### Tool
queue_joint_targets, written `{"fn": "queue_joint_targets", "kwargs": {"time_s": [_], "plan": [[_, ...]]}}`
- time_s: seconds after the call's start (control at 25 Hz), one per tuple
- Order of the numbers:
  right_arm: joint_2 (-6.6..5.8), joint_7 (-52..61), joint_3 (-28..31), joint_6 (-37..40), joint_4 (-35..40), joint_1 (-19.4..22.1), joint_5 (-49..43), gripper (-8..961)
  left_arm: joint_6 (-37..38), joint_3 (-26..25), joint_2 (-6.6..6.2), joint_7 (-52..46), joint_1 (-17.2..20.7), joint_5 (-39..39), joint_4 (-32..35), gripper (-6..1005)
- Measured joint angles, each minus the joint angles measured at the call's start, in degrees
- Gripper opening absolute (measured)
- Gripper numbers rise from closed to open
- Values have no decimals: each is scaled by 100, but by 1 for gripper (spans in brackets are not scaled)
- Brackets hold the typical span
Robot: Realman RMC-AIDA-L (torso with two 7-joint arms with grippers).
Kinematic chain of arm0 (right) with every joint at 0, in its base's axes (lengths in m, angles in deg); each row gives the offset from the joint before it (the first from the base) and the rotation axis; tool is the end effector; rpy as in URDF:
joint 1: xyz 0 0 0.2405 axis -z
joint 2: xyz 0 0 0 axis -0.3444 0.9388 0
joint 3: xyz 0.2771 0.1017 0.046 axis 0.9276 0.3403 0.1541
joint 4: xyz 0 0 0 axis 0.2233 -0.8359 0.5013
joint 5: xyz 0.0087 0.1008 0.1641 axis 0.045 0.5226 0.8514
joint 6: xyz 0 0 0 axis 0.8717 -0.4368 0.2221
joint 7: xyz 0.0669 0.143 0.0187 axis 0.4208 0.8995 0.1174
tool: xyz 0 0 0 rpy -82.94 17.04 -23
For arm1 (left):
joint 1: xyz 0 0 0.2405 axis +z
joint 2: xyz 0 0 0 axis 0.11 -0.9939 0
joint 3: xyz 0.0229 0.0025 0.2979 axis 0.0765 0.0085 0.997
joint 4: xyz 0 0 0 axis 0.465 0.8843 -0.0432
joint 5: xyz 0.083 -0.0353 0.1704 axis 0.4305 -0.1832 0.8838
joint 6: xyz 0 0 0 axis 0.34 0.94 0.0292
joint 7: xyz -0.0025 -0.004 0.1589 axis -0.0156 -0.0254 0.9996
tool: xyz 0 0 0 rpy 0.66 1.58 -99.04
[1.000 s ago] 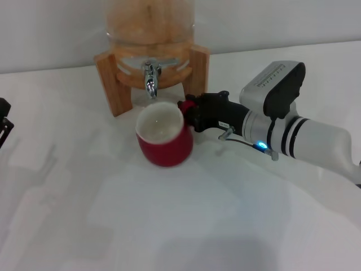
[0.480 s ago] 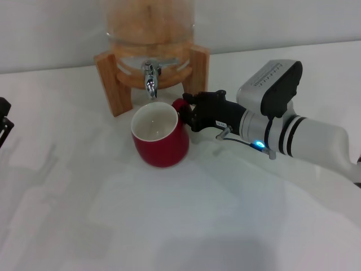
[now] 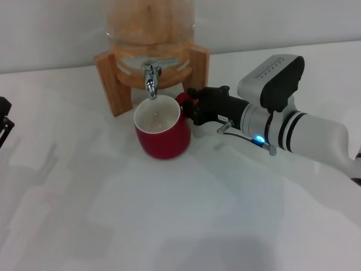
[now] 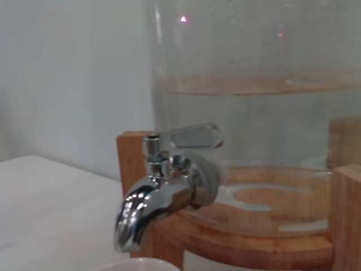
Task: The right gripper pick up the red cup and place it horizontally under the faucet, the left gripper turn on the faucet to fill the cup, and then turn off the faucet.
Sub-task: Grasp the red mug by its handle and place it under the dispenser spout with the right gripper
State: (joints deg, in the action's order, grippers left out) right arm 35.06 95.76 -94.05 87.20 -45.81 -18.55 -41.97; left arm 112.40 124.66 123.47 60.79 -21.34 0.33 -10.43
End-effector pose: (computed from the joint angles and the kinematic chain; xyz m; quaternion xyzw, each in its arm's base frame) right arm 0.2438 0.4236 -0.1081 -0.8675 0.2446 0.2275 0.3686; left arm -0.3275 0.2959 -0.0089 -0.7244 -0.1264 -0.4028 0.5450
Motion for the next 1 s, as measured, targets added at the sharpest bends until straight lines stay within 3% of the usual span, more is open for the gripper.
{"fn": "queue_joint_targets", "kwargs": {"time_s": [1.0], "plan": [[0, -25, -38, -86, -24, 55, 346, 263, 0, 0, -14, 0, -8, 73, 10, 827]]}}
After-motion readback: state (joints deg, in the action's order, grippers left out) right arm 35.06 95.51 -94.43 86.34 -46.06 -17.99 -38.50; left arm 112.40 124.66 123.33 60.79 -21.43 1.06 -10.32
